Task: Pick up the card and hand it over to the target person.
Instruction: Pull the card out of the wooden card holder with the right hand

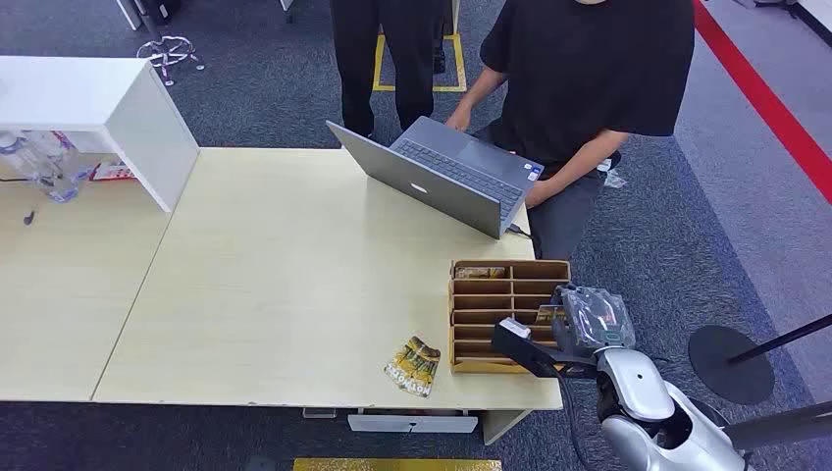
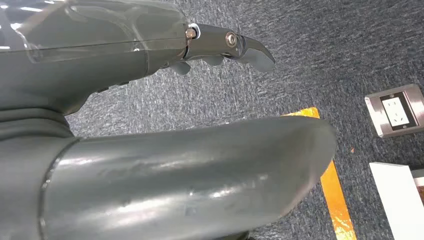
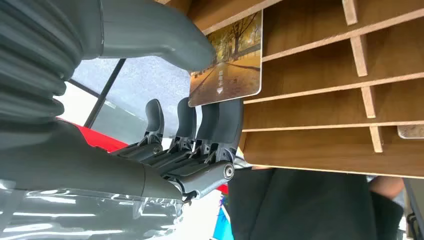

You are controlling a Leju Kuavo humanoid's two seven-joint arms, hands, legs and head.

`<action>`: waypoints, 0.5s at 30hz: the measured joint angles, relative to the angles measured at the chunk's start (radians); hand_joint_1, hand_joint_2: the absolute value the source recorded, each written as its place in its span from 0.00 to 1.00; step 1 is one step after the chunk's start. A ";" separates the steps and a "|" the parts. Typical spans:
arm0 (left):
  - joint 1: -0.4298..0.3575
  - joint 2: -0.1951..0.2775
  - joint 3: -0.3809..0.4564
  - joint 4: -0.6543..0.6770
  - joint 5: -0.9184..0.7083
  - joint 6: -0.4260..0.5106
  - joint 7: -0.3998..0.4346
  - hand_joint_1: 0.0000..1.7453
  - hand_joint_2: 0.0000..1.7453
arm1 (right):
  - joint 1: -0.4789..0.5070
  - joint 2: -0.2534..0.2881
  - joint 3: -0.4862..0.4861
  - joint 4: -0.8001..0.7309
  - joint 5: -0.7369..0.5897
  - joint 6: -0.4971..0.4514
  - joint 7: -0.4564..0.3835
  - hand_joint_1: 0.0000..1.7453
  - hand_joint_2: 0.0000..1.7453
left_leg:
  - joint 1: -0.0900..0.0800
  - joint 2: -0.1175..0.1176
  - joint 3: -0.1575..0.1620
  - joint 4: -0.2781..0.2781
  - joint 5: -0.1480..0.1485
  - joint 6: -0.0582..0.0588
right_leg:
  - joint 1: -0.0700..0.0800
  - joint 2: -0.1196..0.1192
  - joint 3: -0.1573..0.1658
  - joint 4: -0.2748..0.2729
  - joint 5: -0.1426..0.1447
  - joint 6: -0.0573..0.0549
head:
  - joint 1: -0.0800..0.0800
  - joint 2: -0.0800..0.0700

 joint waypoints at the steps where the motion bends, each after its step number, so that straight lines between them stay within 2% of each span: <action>1: 0.000 0.000 0.000 0.000 0.000 0.000 0.000 0.00 0.00 | 0.000 0.000 0.000 0.000 -0.001 0.000 -0.001 0.70 1.00 | 0.000 0.000 0.000 0.000 0.000 0.000 | 0.000 0.000 0.000 0.000 0.000 0.000 | 0.000 0.000; 4: 0.001 0.000 0.000 0.000 0.000 0.000 -0.001 0.00 0.00 | 0.000 0.000 0.000 0.002 -0.002 -0.001 -0.002 0.74 1.00 | 0.000 0.000 0.000 0.000 0.000 0.000 | 0.000 0.000 0.000 0.000 0.000 0.000 | 0.000 0.000; 15: -0.001 0.002 0.001 -0.001 -0.002 0.000 0.001 0.00 0.00 | 0.000 0.002 0.001 0.011 -0.008 -0.003 -0.006 0.78 1.00 | 0.000 0.000 0.000 0.000 0.000 0.000 | 0.000 0.000 0.000 0.000 0.001 0.000 | 0.000 0.000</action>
